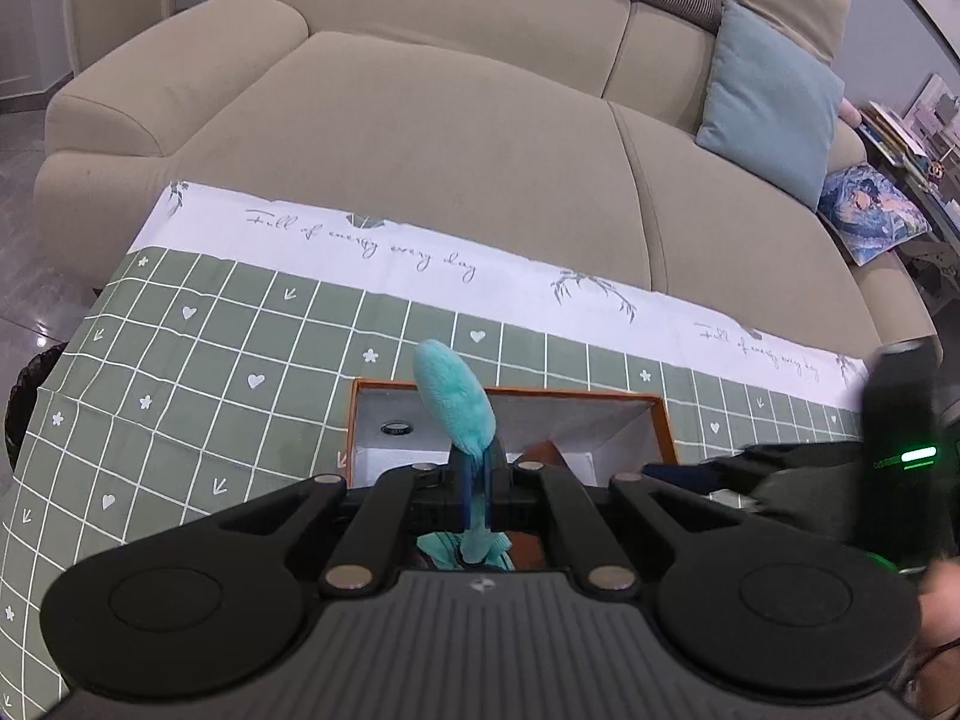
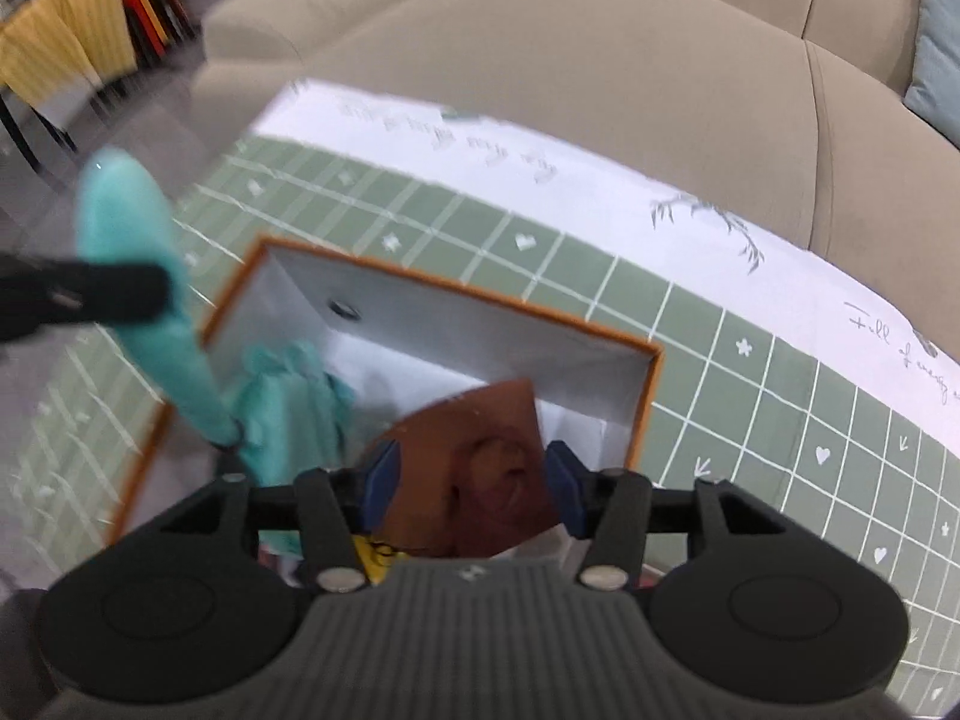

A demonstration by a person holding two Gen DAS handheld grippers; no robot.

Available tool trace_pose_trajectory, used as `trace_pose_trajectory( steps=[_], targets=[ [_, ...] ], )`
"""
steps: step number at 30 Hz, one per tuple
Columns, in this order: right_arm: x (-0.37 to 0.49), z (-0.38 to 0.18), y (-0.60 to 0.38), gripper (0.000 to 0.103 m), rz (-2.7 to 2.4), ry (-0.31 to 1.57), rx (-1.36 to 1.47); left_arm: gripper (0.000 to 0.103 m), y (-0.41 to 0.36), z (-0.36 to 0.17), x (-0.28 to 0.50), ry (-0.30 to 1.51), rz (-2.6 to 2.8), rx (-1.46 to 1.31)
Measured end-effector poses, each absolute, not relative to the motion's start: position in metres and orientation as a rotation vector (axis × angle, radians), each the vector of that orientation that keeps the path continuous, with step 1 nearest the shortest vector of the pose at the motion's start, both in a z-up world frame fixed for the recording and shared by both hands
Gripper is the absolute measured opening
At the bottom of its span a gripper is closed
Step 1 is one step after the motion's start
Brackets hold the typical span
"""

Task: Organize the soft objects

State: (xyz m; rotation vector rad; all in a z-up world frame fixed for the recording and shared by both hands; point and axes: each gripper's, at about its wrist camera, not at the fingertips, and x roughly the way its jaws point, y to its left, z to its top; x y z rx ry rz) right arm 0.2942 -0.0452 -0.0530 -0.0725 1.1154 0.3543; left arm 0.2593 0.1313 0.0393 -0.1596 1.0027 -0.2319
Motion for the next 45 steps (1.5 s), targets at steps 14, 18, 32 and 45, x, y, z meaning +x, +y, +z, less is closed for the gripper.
trace_pose_trajectory(
  steps=[14, 18, 32, 45],
  targets=[
    [0.253, -0.003, -0.098, 0.052, 0.426, 1.035, 0.022, 0.004, 0.082, -0.039, 0.289, 1.119, -0.177, -0.069],
    [0.244, -0.004, -0.098, 0.052, 0.423, 1.025, -0.019, 0.01, 0.074, -0.048, 0.289, 1.125, -0.15, -0.038],
    [0.227, -0.006, -0.103, 0.053, 0.402, 1.002, -0.045, 0.093, 0.071, -0.033, 0.28, 1.038, -0.051, 0.06],
    [0.166, 0.029, -0.133, 0.09, 0.28, 0.781, -0.077, 0.093, 0.022, 0.04, 0.198, 0.806, -0.113, 0.131]
  ],
)
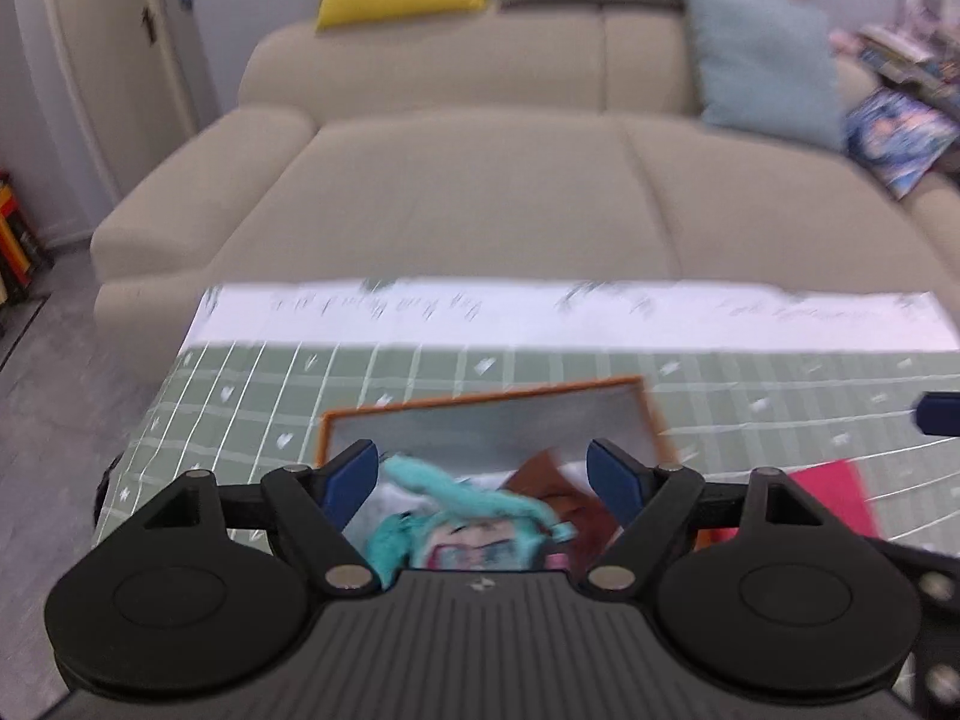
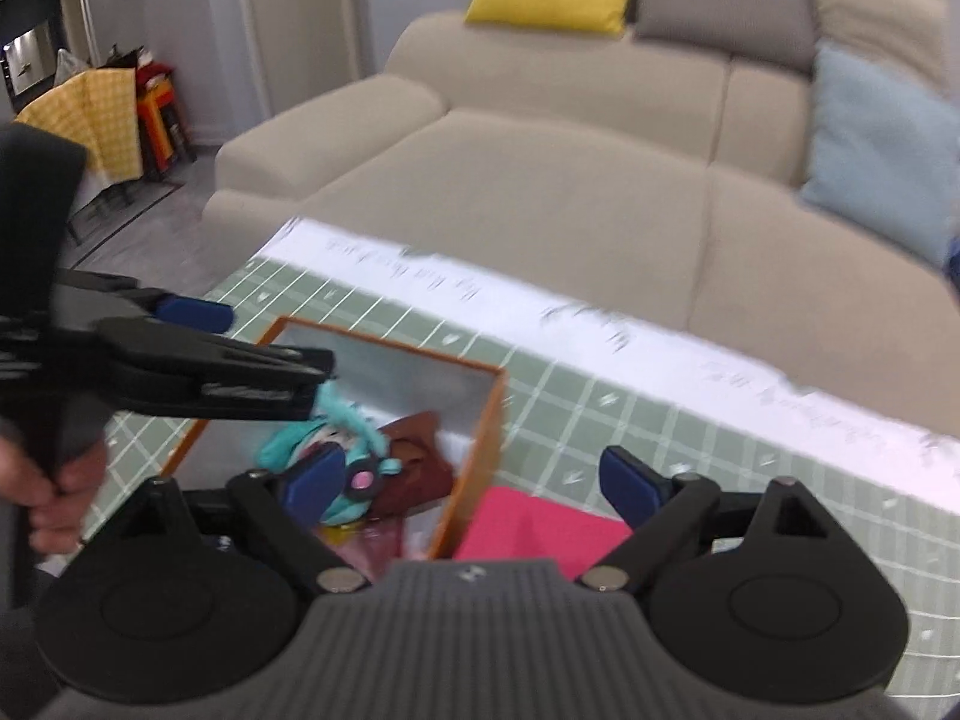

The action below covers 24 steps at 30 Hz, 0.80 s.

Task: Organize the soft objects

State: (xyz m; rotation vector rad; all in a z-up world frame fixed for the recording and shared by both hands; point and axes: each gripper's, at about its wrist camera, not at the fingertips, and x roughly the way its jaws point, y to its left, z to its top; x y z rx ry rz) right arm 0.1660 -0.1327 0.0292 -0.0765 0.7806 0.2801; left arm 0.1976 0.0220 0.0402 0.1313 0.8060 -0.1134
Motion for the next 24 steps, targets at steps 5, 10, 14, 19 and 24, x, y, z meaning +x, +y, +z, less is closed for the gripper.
trace_pose_trajectory(
  steps=[5, 10, 14, 19, 24],
  targets=[
    [0.113, 0.048, -0.158, 0.093, 0.201, 0.656, -0.095, 0.093, -0.009, 0.063, 0.144, 0.679, -0.163, 0.136],
    [0.054, 0.046, -0.186, 0.094, 0.074, 0.542, -0.048, 0.093, -0.031, 0.067, 0.088, 0.57, -0.182, 0.095],
    [0.013, 0.028, -0.205, 0.094, 0.002, 0.493, 0.042, 0.097, -0.039, 0.049, 0.046, 0.505, -0.126, 0.092],
    [-0.023, -0.001, -0.221, 0.094, -0.066, 0.442, 0.147, 0.097, -0.039, 0.022, 0.018, 0.494, -0.109, 0.08],
    [-0.033, -0.022, -0.219, 0.094, -0.066, 0.451, 0.148, 0.097, -0.038, 0.012, 0.011, 0.506, -0.099, 0.118]
  ],
)
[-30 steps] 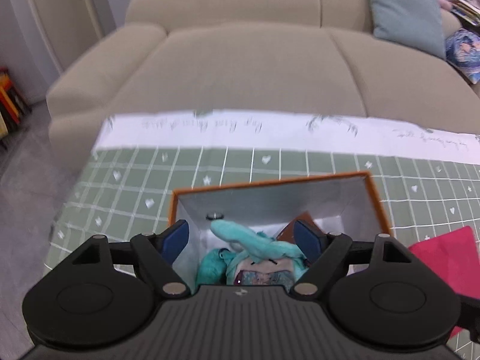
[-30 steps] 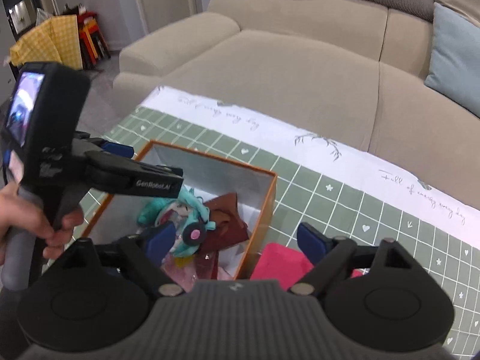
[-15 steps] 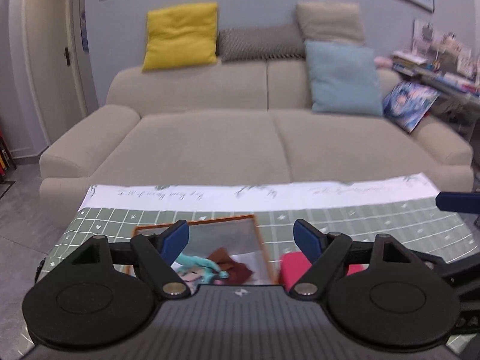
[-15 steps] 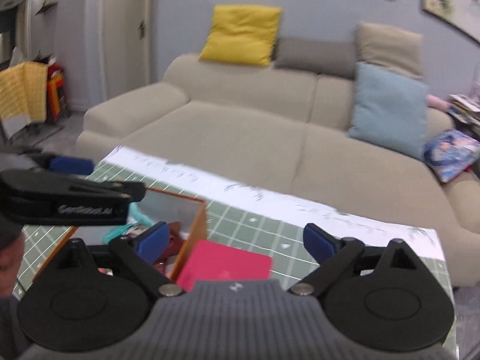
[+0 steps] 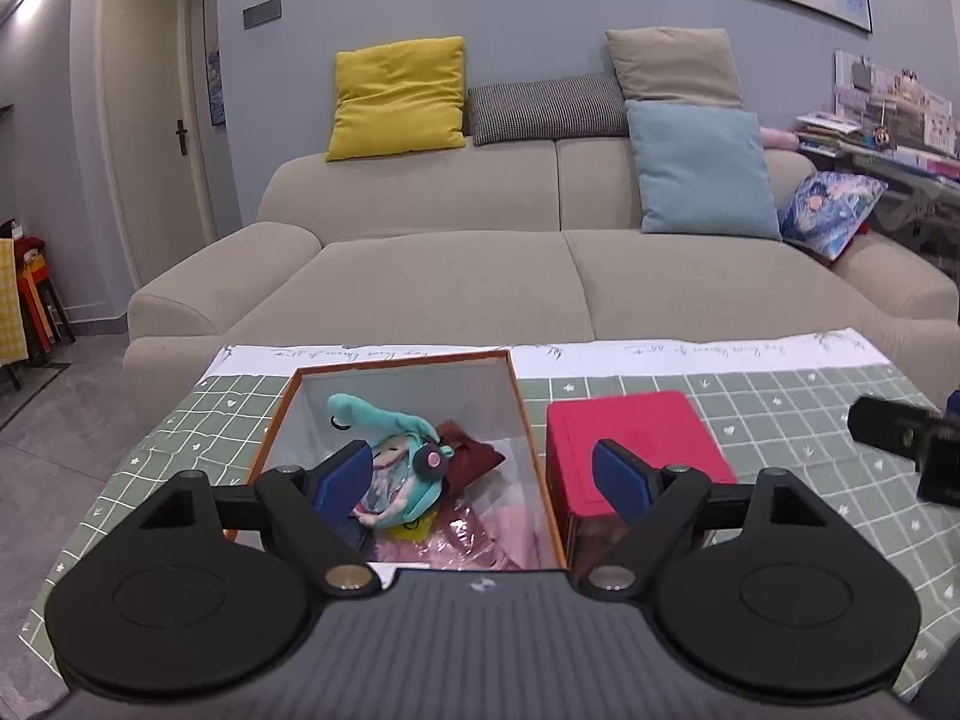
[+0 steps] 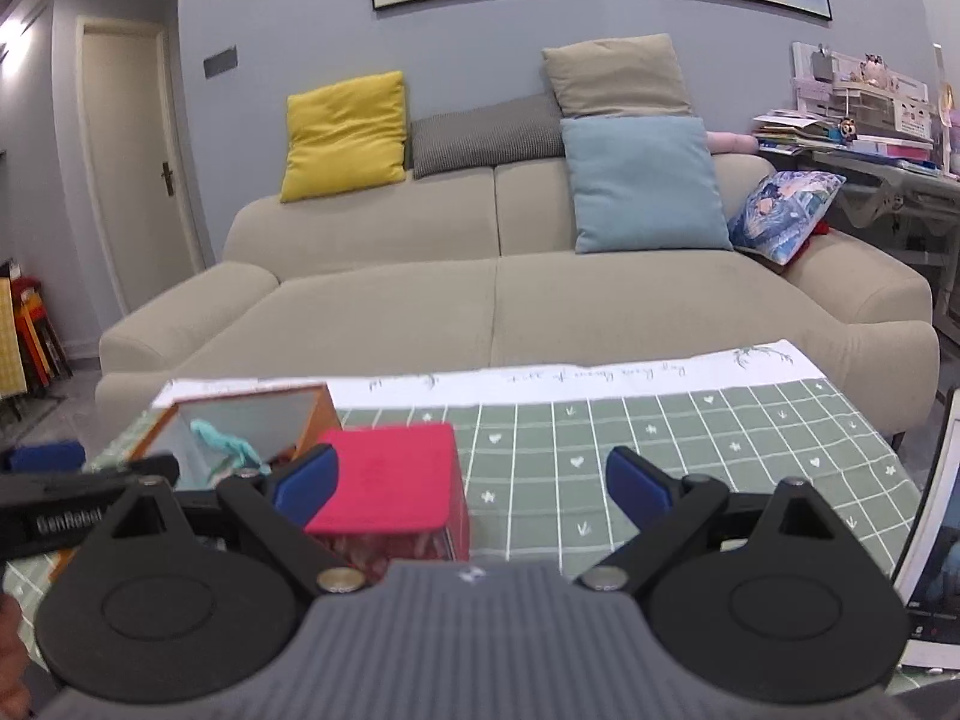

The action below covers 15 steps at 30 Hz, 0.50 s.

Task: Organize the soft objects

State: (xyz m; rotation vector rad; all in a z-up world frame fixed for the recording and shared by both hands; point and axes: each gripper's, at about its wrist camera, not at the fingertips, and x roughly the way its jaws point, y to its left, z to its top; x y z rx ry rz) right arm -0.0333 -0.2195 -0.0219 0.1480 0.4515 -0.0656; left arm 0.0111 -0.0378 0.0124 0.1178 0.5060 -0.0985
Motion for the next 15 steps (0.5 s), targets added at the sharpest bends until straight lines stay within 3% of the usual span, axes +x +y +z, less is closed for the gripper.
trace_pose_trajectory(
  steps=[15],
  targets=[
    [-0.041, -0.024, -0.201, 0.094, -0.019, 0.433, 0.086, 0.101, -0.034, 0.007, 0.001, 0.475, -0.091, 0.111]
  ],
)
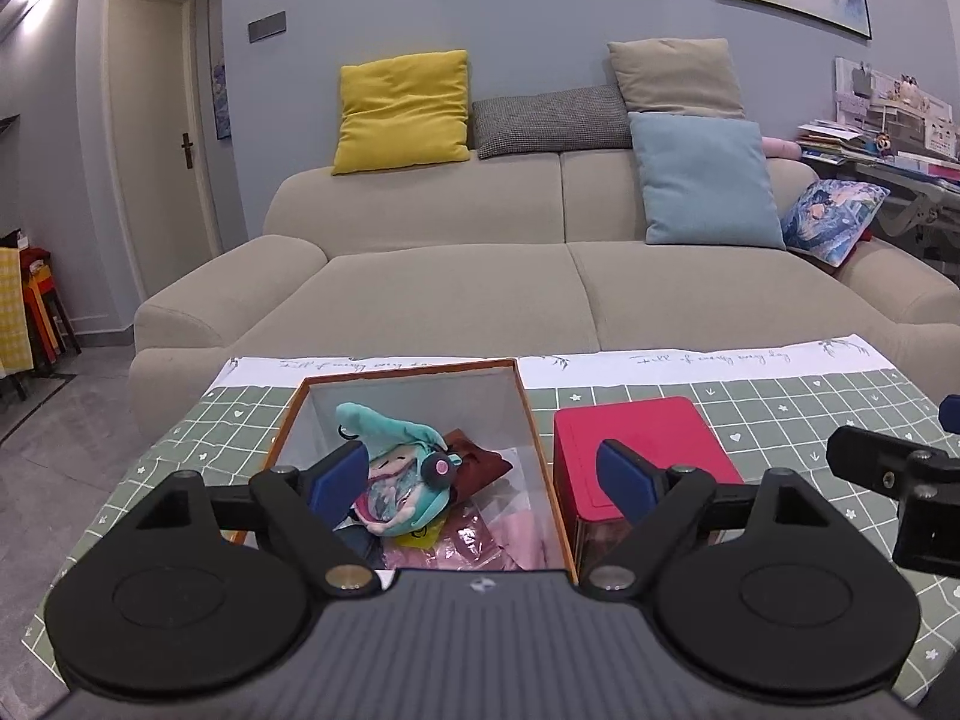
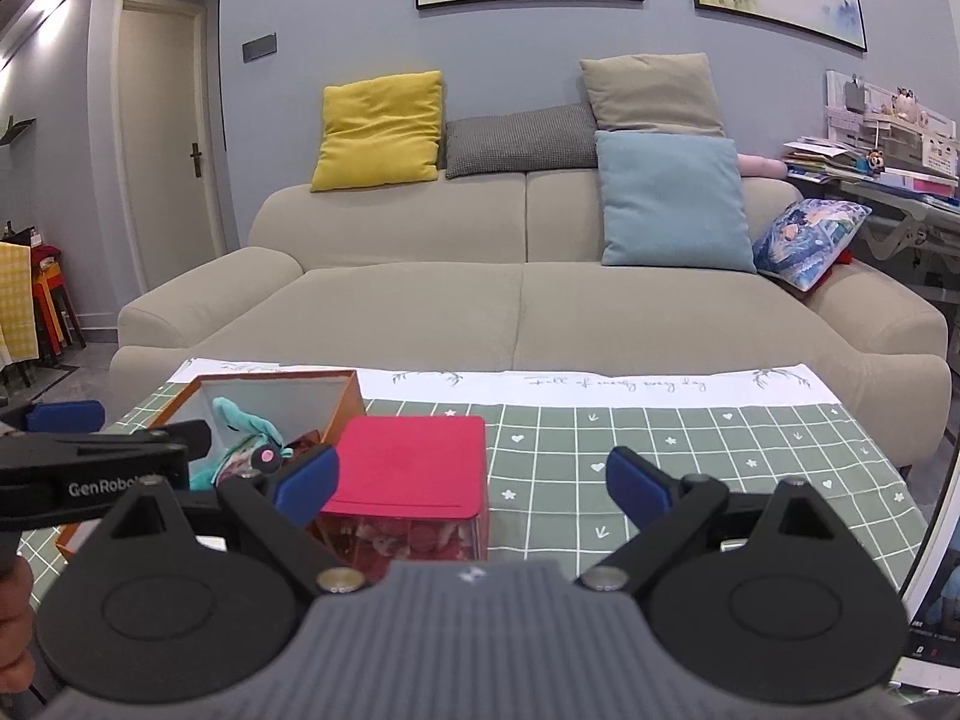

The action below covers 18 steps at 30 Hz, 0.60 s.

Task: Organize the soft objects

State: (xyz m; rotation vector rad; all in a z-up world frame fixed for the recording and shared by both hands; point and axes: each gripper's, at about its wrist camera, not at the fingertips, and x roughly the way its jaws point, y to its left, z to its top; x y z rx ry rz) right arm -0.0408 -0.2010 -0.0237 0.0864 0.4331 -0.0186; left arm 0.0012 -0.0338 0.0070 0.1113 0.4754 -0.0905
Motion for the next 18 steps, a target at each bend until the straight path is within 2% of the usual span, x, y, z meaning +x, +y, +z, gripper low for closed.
trace_pose_trajectory(
  steps=[18],
  targets=[
    [-0.0492, -0.0153, -0.1934, 0.094, 0.015, 0.405, 0.051, 0.101, -0.0283, 0.012, -0.0051, 0.441, -0.099, 0.093]
  ],
)
